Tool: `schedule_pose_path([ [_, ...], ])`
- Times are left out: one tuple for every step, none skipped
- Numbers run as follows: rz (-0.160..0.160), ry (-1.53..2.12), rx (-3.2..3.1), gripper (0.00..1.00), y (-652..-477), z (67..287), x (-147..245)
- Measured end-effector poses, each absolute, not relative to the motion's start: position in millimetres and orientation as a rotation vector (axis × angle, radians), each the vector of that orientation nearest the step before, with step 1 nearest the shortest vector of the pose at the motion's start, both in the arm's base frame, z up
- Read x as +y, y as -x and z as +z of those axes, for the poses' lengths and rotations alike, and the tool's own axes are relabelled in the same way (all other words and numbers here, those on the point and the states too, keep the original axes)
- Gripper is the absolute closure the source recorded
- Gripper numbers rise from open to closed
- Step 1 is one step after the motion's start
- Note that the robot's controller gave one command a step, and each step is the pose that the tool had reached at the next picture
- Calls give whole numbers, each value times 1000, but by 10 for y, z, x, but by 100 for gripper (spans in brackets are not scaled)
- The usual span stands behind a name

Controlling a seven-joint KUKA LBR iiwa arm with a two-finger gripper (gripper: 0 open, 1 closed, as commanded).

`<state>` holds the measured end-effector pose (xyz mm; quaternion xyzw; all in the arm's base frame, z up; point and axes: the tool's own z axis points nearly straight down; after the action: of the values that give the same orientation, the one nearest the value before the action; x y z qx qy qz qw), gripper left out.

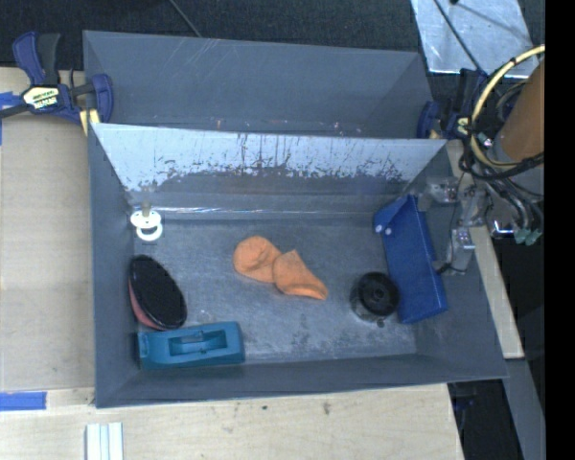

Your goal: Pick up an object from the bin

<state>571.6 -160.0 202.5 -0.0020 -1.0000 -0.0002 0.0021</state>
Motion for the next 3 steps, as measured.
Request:
schedule_pose_path([
  [2,2,-3145,0,-5731,2076,-1592],
  [5,-39,-3152,0,-5886,1559,-1552],
  [1,23,-3147,0,-5715,862,-1385],
])
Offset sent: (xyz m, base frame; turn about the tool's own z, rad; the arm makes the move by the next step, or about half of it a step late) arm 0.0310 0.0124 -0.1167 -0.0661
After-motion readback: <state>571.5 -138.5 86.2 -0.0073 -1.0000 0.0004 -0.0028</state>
